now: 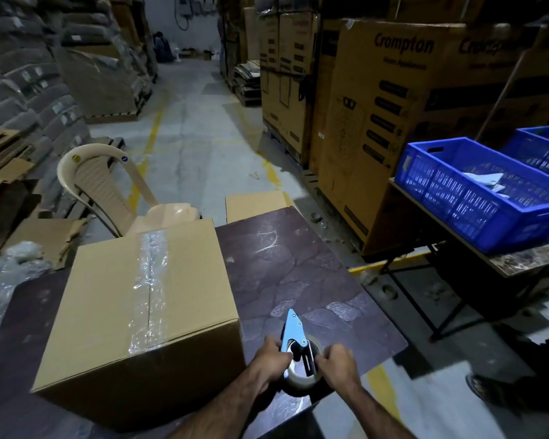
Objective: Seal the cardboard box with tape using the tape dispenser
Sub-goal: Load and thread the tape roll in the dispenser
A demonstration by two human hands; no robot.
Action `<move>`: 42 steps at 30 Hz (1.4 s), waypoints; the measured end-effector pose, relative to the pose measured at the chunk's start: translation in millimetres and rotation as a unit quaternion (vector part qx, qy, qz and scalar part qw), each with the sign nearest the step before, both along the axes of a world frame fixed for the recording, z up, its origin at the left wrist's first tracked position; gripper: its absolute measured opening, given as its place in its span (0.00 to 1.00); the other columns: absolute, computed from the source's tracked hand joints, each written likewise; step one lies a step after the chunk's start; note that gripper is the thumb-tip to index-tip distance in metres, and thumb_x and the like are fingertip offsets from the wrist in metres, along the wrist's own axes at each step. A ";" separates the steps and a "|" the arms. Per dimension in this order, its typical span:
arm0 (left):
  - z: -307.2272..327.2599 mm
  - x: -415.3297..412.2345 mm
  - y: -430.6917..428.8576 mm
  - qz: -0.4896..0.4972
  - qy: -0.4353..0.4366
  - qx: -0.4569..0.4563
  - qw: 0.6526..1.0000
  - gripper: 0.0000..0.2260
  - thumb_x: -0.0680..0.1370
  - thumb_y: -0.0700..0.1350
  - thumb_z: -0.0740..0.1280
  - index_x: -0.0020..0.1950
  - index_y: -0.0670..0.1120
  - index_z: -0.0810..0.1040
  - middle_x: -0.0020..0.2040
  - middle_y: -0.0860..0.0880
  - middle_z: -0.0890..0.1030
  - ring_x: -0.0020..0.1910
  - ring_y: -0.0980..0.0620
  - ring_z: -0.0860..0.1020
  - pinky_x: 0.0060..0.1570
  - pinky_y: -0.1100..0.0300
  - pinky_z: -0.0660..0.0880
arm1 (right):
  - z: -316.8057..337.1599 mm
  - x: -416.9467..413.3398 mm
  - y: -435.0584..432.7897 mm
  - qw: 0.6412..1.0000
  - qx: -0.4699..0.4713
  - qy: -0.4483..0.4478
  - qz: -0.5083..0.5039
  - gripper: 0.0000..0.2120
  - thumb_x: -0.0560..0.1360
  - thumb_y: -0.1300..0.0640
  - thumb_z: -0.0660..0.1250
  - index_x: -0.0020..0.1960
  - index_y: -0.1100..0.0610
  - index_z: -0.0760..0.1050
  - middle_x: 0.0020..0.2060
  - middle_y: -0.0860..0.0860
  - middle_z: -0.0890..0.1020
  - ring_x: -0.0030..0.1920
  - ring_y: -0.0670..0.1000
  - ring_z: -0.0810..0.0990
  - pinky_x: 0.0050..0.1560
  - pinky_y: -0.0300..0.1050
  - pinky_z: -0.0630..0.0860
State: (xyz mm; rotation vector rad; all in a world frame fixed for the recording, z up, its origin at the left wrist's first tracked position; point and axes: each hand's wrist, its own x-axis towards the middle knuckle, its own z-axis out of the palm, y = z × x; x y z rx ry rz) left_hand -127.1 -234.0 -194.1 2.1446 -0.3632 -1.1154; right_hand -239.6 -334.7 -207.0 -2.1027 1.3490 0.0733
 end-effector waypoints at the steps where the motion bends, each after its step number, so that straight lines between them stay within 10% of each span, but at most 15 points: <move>1: -0.1 -0.6 -1.1 0.005 0.004 -0.014 1.000 0.10 0.75 0.42 0.64 0.54 0.48 0.69 0.49 0.44 0.80 0.42 0.49 0.80 0.36 0.59 0.74 | 1.6 -3.6 -1.1 1.000 -0.005 -0.017 -0.005 0.16 0.73 0.56 0.65 0.28 0.57 0.65 0.29 0.53 0.74 0.37 0.54 0.75 0.36 0.42 0.65; 7: 32.9 -2.1 -12.8 0.022 -0.003 -0.152 0.988 0.10 0.77 0.43 0.67 0.54 0.48 0.67 0.53 0.45 0.79 0.43 0.50 0.81 0.34 0.60 0.78 | 44.2 -16.0 -19.3 0.982 -0.095 -0.164 -0.022 0.14 0.73 0.57 0.66 0.30 0.59 0.71 0.23 0.51 0.75 0.28 0.50 0.74 0.31 0.49 0.72; 10: 57.5 -5.3 -14.3 0.038 -0.024 -0.255 0.966 0.19 0.73 0.44 0.72 0.57 0.56 0.66 0.59 0.49 0.78 0.54 0.55 0.79 0.53 0.56 0.79 | 90.1 -15.7 -24.6 0.946 -0.179 -0.272 0.016 0.15 0.74 0.60 0.67 0.33 0.45 0.75 0.21 0.46 0.70 0.25 0.43 0.69 0.27 0.36 0.63; 14: 99.6 -3.7 -0.4 0.066 -0.054 -0.337 0.938 0.24 0.70 0.39 0.75 0.62 0.51 0.72 0.55 0.57 0.81 0.52 0.63 0.80 0.50 0.65 0.77 | 155.6 -2.2 -17.5 0.882 -0.266 -0.384 0.059 0.14 0.72 0.67 0.70 0.56 0.57 0.81 0.43 0.44 0.81 0.46 0.49 0.80 0.46 0.40 0.76; 23: 177.5 12.9 72.6 0.180 -0.172 -0.534 0.808 0.27 0.63 0.36 0.80 0.59 0.44 0.76 0.52 0.49 0.84 0.52 0.52 0.83 0.51 0.58 0.79 | 234.0 62.9 30.7 0.799 -0.346 -0.461 0.170 0.18 0.69 0.70 0.71 0.58 0.58 0.80 0.53 0.49 0.82 0.53 0.50 0.80 0.55 0.45 0.76; 31: 184.4 56.0 149.5 0.153 -0.346 -0.445 0.812 0.22 0.65 0.52 0.79 0.54 0.56 0.74 0.53 0.50 0.80 0.56 0.51 0.80 0.54 0.49 0.79 | 253.4 130.6 85.3 0.770 -0.383 -0.436 0.265 0.16 0.73 0.63 0.66 0.60 0.59 0.78 0.48 0.56 0.80 0.46 0.54 0.79 0.47 0.48 0.78; 35: 191.6 82.4 181.0 0.071 -0.486 -0.338 0.802 0.25 0.69 0.31 0.73 0.57 0.55 0.76 0.51 0.61 0.76 0.54 0.67 0.74 0.51 0.75 0.72 | 239.5 161.2 96.9 0.760 -0.361 -0.453 0.294 0.15 0.71 0.63 0.67 0.57 0.60 0.79 0.48 0.55 0.82 0.47 0.54 0.81 0.47 0.49 0.78; 42: 185.3 116.2 206.2 -0.048 -0.576 -0.215 0.787 0.15 0.70 0.35 0.73 0.53 0.47 0.77 0.48 0.54 0.77 0.44 0.59 0.76 0.43 0.68 0.76 | 223.0 191.0 114.5 0.720 -0.379 -0.465 0.349 0.14 0.71 0.65 0.68 0.56 0.63 0.79 0.49 0.57 0.83 0.48 0.54 0.82 0.47 0.46 0.79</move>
